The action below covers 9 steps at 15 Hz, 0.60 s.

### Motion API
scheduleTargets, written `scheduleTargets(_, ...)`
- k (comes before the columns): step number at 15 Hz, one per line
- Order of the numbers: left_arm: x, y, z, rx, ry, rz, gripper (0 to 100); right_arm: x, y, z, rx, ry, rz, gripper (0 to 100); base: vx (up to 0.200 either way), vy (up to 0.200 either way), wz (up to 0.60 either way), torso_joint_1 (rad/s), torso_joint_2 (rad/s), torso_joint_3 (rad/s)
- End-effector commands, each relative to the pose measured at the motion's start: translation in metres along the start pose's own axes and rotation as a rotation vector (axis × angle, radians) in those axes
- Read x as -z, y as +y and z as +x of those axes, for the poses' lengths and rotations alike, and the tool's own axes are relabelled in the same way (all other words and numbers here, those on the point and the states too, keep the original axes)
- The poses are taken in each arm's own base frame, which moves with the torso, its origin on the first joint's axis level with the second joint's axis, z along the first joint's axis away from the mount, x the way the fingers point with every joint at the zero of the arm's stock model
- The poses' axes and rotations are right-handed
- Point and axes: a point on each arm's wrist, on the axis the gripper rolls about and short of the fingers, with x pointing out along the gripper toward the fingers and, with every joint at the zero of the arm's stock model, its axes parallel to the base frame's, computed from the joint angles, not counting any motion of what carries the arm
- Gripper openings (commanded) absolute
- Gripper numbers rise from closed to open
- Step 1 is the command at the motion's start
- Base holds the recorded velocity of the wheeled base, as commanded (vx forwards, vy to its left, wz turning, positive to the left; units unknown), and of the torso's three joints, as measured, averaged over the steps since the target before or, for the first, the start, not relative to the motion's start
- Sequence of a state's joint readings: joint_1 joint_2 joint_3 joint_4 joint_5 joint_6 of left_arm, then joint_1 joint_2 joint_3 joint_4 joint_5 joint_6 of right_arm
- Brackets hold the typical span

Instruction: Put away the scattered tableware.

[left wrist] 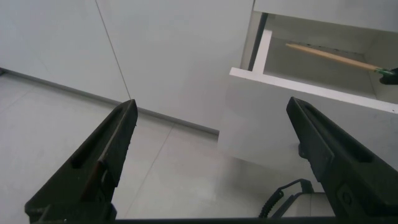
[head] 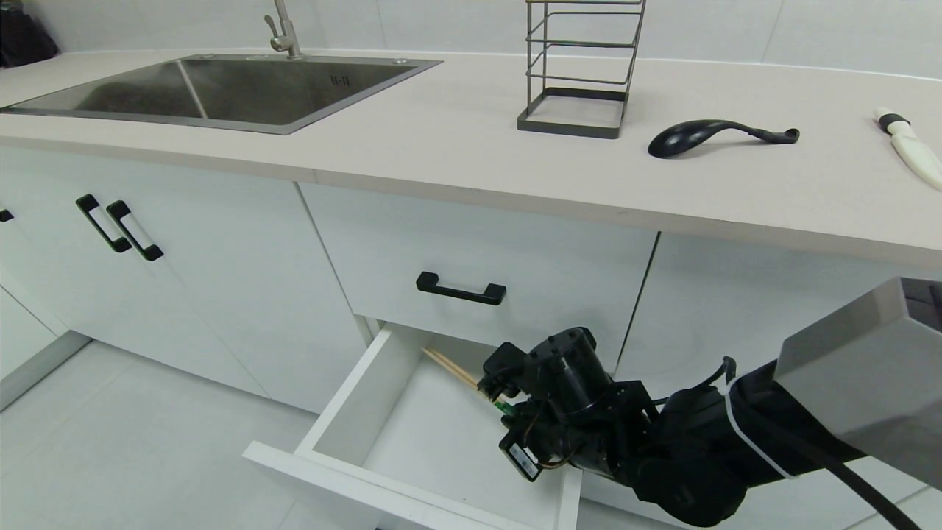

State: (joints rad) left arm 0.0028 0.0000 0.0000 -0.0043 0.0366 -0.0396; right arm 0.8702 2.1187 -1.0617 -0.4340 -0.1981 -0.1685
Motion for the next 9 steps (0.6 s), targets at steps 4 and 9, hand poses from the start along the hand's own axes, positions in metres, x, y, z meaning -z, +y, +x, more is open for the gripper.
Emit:
scheduleTargets(4,0.0,0.0,0.0,-0.001,0.0,0.0,100,0.001,0.007,0.032,0.016,0.023,0.009,0,0.0,0.0,0.0,0.0,0.0,0.0)
scheduleTargets(9,0.0,0.0,0.0,0.001,0.0,0.0,100,-0.004,0.009,0.047,0.02,0.026,0.01,0,0.0,0.0,0.0,0.0,0.0,0.0)
